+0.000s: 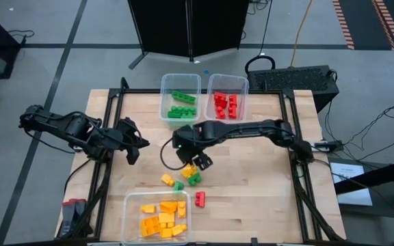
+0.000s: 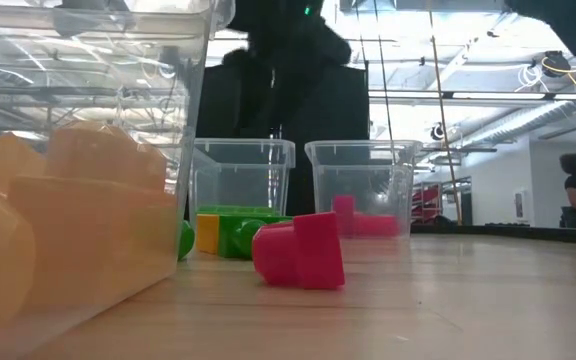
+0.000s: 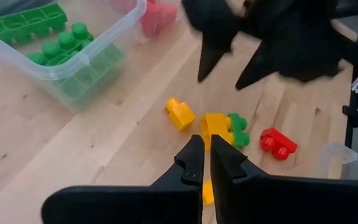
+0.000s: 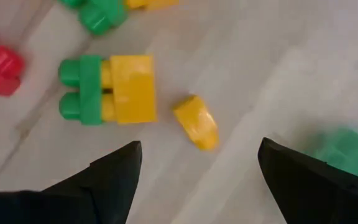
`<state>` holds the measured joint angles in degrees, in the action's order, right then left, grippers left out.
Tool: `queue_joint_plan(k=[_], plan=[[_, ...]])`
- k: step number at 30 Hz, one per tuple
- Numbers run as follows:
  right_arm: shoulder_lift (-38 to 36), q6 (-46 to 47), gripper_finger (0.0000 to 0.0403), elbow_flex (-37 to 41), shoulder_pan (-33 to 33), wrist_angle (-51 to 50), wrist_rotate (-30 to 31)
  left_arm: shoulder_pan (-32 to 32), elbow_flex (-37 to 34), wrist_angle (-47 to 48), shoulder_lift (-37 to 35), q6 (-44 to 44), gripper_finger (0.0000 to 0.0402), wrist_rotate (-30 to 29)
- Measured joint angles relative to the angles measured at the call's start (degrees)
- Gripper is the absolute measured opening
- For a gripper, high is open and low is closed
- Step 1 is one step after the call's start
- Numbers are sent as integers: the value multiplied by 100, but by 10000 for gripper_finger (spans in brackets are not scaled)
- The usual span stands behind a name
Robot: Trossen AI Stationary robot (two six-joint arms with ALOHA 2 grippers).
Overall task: Sort blocks
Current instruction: Put the yellow game piece into the bottom transparent bin
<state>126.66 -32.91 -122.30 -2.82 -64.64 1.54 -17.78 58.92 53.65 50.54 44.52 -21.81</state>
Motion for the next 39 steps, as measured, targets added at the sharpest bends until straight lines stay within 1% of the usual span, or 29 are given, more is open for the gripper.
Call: queue_joint_plan(k=[3, 7, 13, 20, 23, 26, 32, 39], plan=[[283, -465, 313, 2, 36, 88, -49, 0, 0, 6, 0, 2, 0, -46], [635, -858, 313, 2, 144, 232, -31, 0, 0, 7, 0, 2, 0, -87], [1034, -1184, 313, 11, 258, 645, -44, 0, -2, 8, 0, 2, 0, -100], [1444, -1300, 308, 11, 388, 648, -19, 0, -4, 111, 0, 13, 0, -101], [1532, -1293, 286, -5, 399, 623, -43, 0, -7, 167, 0, 15, 0, -102], [1564, -1242, 245, -11, 367, 598, -69, 0, -7, 242, 0, 16, 0, -102], [1540, -1077, 115, -4, 292, 532, 8, 0, -7, 306, 0, 14, 0, -102], [1415, -287, 115, 18, 279, 451, 11, 0, -7, 303, 0, 13, 0, -102]])
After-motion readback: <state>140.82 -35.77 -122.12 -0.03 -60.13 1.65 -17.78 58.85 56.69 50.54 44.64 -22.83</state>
